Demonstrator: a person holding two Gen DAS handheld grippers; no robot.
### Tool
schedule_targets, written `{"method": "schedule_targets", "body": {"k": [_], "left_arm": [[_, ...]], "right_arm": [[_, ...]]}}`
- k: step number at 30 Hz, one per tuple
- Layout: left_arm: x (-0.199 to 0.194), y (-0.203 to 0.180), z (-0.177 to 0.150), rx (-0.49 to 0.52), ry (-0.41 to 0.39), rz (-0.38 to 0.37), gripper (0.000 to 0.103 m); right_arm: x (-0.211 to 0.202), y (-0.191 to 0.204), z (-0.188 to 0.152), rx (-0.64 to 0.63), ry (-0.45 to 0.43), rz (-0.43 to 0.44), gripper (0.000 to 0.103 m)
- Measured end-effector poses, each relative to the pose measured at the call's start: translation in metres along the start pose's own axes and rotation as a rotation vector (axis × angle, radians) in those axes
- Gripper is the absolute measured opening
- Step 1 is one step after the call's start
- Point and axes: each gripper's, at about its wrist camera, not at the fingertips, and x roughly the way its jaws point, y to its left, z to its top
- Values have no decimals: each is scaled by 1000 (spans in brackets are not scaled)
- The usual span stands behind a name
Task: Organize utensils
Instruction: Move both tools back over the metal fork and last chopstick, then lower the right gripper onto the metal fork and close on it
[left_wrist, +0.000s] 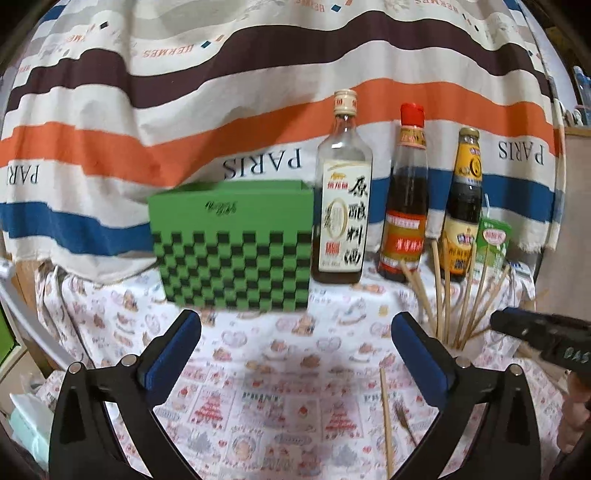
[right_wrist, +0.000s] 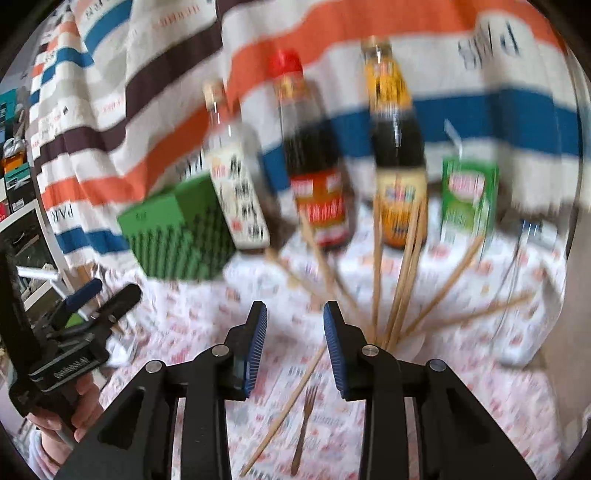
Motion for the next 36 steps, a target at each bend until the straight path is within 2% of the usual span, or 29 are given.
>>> {"method": "schedule_targets", "body": {"k": [4,5,7,9,13,17,21,26,32,36], "left_arm": [[2,7,-19,-25,22,-18,102],[7,8,-23,-20,54,-31,102],[13,9,-30,-6,94,-44,102],[18,11,-38,5,104,-26,102],[32,17,-51,43,99,38,102],[56,31,-63,-35,183,14,102],[68,34,-74,-38,203,16,102],[81,38,-84,-94,266,-64,102],[89,35,-92,-76,290,-40,102],[96,35,-98,-73,321,-23,102]], "right_arm": [[19,-4,-24,45,56,72,34],[25,-5,-28,52,69,66,34],[40,-3,-36,11,108,-2,34],[47,-6,-45,14,117,-27,34],[65,-24,-62,100,203,44,34],[77,-30,-71,100,214,-4,34],[89,-35,-79,108,238,-2,34],[102,-34,-85,73,262,-53,34],[113,-35,-90,56,302,-85,35],[115,-36,-91,92,316,-35,36]]}}
